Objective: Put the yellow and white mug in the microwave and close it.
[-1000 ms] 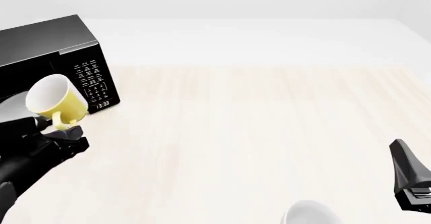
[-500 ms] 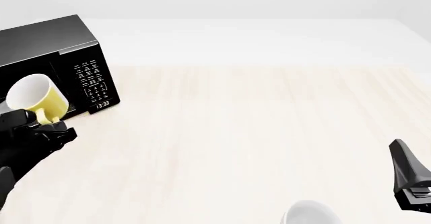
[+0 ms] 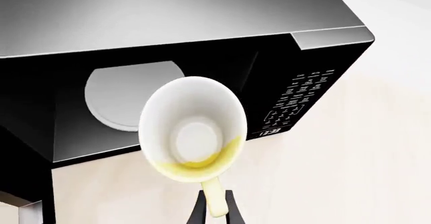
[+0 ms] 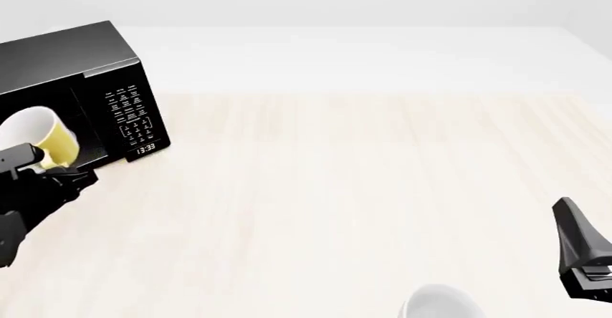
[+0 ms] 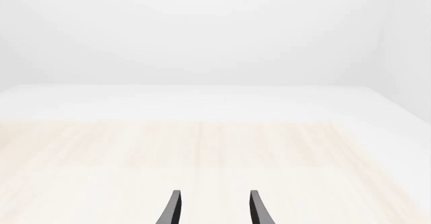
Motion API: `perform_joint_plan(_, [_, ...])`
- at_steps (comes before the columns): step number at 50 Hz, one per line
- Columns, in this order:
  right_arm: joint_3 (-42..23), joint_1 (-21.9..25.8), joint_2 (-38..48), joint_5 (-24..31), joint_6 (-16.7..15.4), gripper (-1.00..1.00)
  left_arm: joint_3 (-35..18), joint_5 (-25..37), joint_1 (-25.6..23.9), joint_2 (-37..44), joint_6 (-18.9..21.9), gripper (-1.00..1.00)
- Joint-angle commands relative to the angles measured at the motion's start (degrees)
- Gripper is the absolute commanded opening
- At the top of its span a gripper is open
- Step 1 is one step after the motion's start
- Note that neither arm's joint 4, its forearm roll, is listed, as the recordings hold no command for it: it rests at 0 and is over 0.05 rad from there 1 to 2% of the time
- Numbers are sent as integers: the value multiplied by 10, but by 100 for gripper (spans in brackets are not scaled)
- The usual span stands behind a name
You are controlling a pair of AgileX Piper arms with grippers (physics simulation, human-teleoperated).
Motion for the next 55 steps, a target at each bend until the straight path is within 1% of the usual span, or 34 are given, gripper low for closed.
perform_joint_plan(1, [1,0,-1,0,0,100,-25,-11,21,41,3,-100])
perform_joint_plan(17, [1,0,-1,0,0,100,-45,-22,29,83,6,-100])
perform_joint_plan(27, [1,0,-1,0,0,100,-52,-25,35,92,10,-100])
perform_joint_plan(34, [1,0,-1,0,0,100,-68,-19,38,94,5,-100])
perform_joint_plan(55, [1,0,-1,0,0,100,-129,-13,59,149,0,-100])
